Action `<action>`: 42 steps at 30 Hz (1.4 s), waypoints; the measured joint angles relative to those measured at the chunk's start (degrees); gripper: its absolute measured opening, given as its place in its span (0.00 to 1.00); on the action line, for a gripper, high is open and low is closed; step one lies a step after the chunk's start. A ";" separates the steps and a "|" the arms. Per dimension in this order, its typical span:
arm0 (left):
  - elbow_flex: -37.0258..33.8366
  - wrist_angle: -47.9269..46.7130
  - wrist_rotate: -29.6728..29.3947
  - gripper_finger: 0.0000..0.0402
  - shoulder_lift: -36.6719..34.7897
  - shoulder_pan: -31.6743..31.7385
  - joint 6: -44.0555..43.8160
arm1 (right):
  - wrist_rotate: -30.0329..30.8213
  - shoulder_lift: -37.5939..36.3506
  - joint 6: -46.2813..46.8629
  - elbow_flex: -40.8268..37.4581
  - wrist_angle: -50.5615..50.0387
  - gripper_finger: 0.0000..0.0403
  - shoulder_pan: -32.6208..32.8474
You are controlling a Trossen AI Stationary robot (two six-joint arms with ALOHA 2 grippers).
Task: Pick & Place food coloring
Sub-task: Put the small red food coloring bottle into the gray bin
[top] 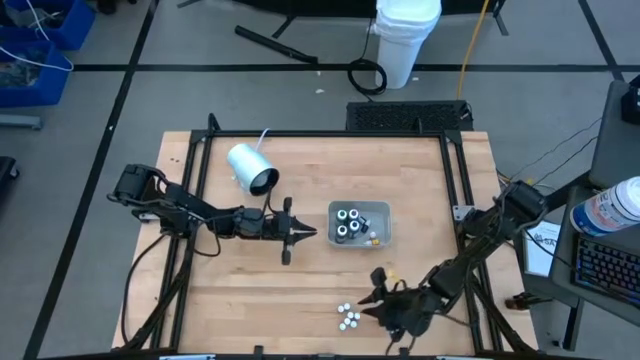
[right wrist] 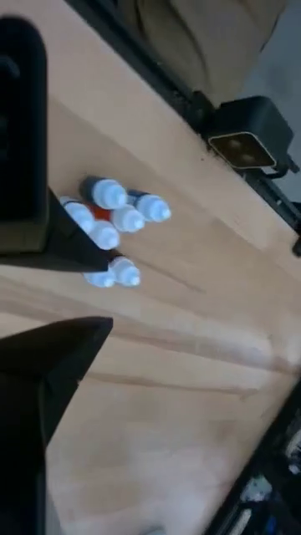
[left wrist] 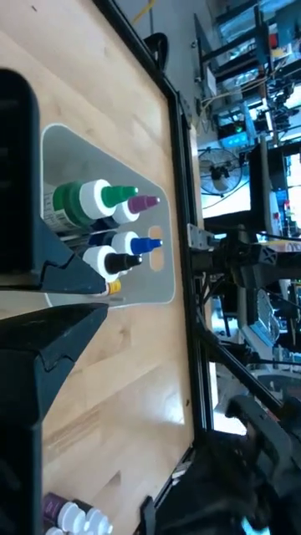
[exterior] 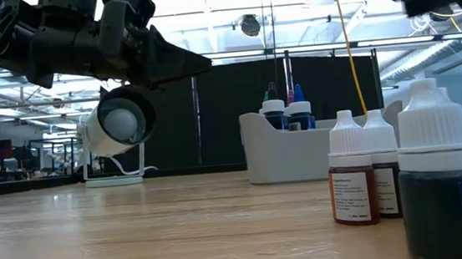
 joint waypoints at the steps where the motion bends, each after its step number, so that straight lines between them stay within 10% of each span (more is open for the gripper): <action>1: 0.00 0.00 0.00 0.09 0.00 0.00 0.00 | -0.26 0.65 0.06 1.90 -2.34 0.25 -0.36; 13: 0.00 -0.04 0.10 0.09 0.00 0.00 -1.58 | -16.32 4.77 -4.39 3.34 5.79 0.27 -0.83; 30: 0.00 -0.33 0.17 0.09 0.00 0.00 -1.92 | -7.63 4.73 0.86 1.99 -1.75 0.42 -1.44; 42: 0.00 -0.33 0.15 0.09 0.00 0.00 -1.88 | -9.01 4.75 2.96 -5.31 13.86 0.54 -0.59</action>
